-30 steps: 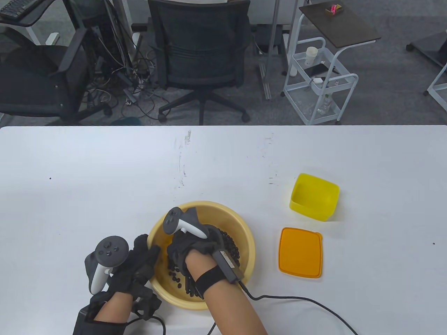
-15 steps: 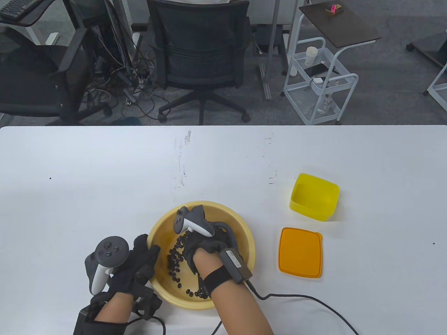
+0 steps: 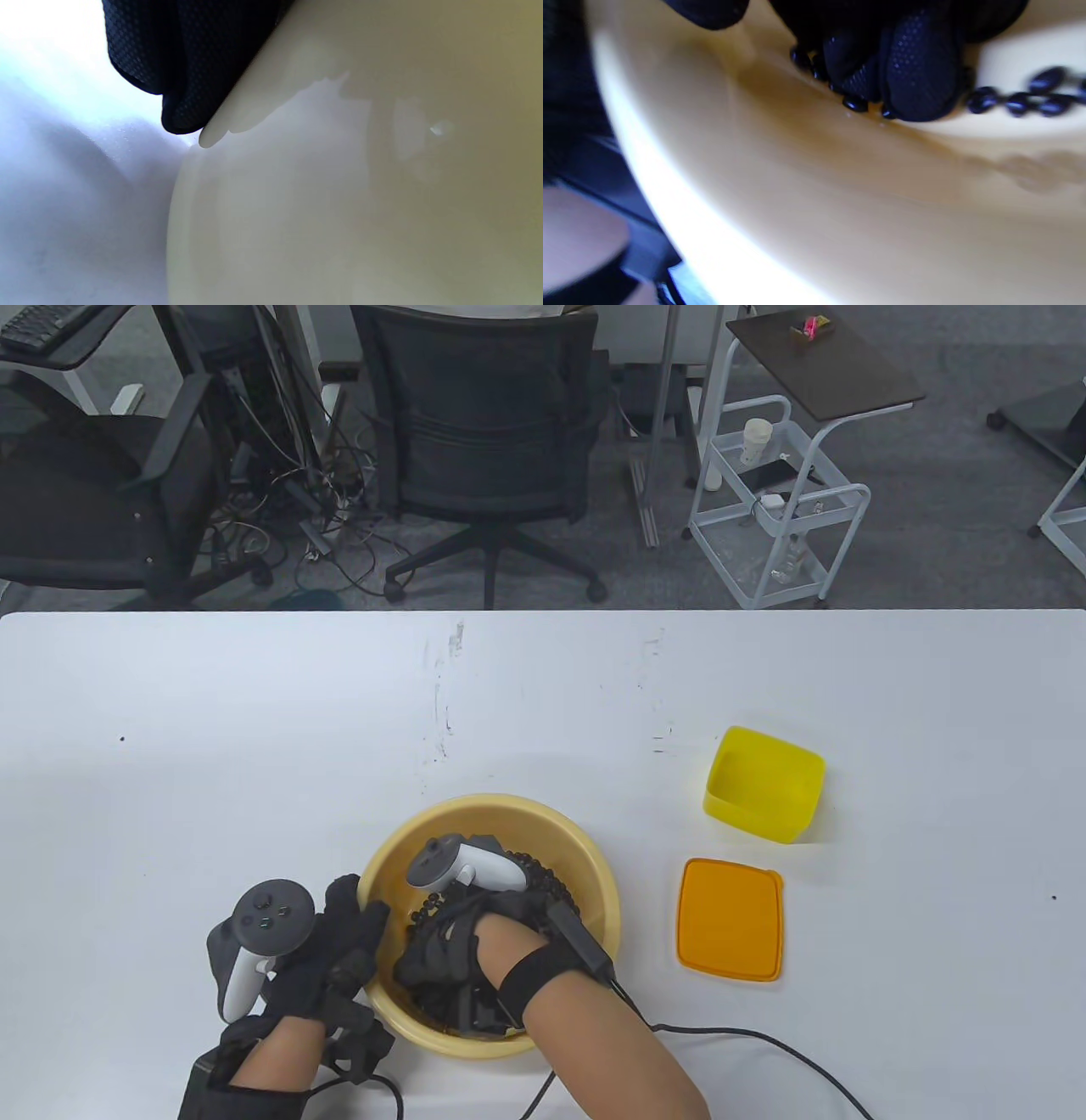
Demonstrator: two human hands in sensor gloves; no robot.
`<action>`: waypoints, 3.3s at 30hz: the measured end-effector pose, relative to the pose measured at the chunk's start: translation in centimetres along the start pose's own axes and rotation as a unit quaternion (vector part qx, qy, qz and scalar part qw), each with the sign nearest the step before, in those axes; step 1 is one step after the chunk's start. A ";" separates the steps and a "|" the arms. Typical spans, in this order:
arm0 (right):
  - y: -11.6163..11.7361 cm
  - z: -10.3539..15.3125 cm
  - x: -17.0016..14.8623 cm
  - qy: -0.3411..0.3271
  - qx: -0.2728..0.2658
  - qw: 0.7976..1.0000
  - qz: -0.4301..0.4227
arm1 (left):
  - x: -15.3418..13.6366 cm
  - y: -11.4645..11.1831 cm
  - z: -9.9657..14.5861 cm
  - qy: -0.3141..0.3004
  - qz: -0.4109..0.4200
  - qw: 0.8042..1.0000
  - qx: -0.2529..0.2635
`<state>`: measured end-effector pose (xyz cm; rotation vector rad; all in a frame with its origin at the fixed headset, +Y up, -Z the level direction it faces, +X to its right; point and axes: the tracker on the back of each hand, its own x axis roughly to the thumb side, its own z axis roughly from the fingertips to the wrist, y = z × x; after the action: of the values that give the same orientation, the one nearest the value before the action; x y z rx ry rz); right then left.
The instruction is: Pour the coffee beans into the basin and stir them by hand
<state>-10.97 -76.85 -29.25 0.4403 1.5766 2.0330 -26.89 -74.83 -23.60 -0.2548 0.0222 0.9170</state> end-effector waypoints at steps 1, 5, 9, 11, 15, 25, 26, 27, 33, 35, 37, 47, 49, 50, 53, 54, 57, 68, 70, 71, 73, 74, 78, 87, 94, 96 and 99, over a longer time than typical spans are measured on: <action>-0.6 -0.2 0.4 -0.010 -0.017 1.000 0.008 | 0.0 0.0 0.0 -0.002 0.000 1.000 -0.001; -2.5 0.0 0.6 0.022 -0.099 0.995 0.019 | 0.0 0.0 0.0 -0.004 0.002 1.000 -0.005; -4.3 0.8 0.0 0.055 -0.219 0.972 0.062 | 0.0 0.0 -0.1 -0.005 0.002 1.000 -0.006; -4.9 1.3 -0.3 0.075 -0.243 0.962 0.098 | 0.0 0.0 -0.1 -0.005 0.002 1.000 -0.006; -5.4 2.0 -0.6 0.133 -0.268 0.939 0.170 | 0.0 0.0 0.0 -0.004 0.003 1.000 -0.006; -5.8 3.2 -2.3 0.237 -0.225 0.926 0.190 | 0.0 0.0 0.0 -0.001 0.004 1.000 -0.002; -5.8 3.4 -2.8 0.247 -0.204 0.931 0.173 | 0.0 0.0 0.0 -0.001 0.004 1.000 -0.002; -5.8 3.6 -3.1 0.253 -0.194 0.933 0.165 | 0.0 -0.1 0.0 -0.001 0.003 1.000 -0.002; -4.6 3.6 -4.1 0.268 -0.128 0.948 0.114 | 0.0 -0.1 0.0 0.000 0.003 1.000 0.000; -3.6 2.8 -4.0 0.250 -0.094 0.957 0.110 | 0.0 -0.1 0.0 0.000 0.003 1.000 0.000; -2.4 1.8 -3.9 0.218 -0.040 0.972 0.084 | 0.0 -0.1 0.0 0.000 0.002 1.000 0.000; -1.6 -0.7 -1.0 -0.018 0.009 0.997 -0.080 | 0.0 -0.1 -0.1 -0.003 0.001 1.000 -0.003; -2.4 -0.5 -0.9 -0.019 -0.023 0.996 -0.087 | 0.0 -0.1 -0.1 -0.004 0.001 1.000 -0.003; -2.7 -0.4 -0.9 -0.017 -0.042 0.996 -0.082 | 0.0 -0.1 -0.1 -0.004 0.001 1.000 -0.003; -3.8 0.2 -0.8 0.009 -0.135 0.991 -0.021 | 0.0 -0.1 -0.1 -0.005 0.001 1.000 -0.004; -4.2 0.5 -0.7 0.021 -0.163 0.986 0.004 | 0.0 -0.1 -0.1 -0.005 0.001 1.000 -0.005; -4.7 1.1 -0.8 0.050 -0.214 0.973 0.072 | 0.0 -0.1 -0.1 -0.005 0.001 1.000 -0.005; -5.6 2.5 -1.7 0.230 -0.255 0.904 0.256 | 0.0 -0.1 -0.1 0.001 0.007 1.000 -0.003; -5.5 2.8 -2.4 0.250 -0.219 0.913 0.236 | 0.0 -0.1 -0.1 0.002 0.007 1.000 -0.002; -5.5 2.8 -2.5 0.254 -0.208 0.916 0.230 | 0.0 -0.1 -0.1 0.002 0.008 1.000 -0.002; -5.1 3.1 -3.1 0.270 -0.179 0.922 0.212 | 0.0 -0.2 -0.1 0.003 0.008 1.000 -0.001; -5.0 3.2 -3.2 0.273 -0.174 0.923 0.209 | -0.1 -0.1 -0.1 0.003 0.007 1.000 0.000; -3.5 2.7 -3.8 0.261 -0.094 0.948 0.152 | -0.1 -0.1 0.0 0.004 0.006 1.000 0.001; -0.5 -0.3 -1.4 0.039 0.042 0.998 -0.012 | -0.1 -0.1 0.0 0.003 0.003 1.000 0.001; -2.2 -0.5 -0.3 -0.016 -0.017 0.998 -0.051 | -0.1 -0.1 0.0 -0.001 0.003 1.000 -0.003; -3.0 -0.2 -0.4 -0.005 -0.082 0.996 -0.027 | -0.1 -0.1 0.0 -0.001 0.003 1.000 -0.004; -3.9 0.4 -0.4 0.018 -0.160 0.987 0.020 | -0.1 -0.1 0.0 -0.002 0.004 1.000 -0.004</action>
<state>-9.62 -76.06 -32.82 0.3156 1.2370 2.2846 -26.88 -74.98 -23.60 -0.2614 0.0161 0.9247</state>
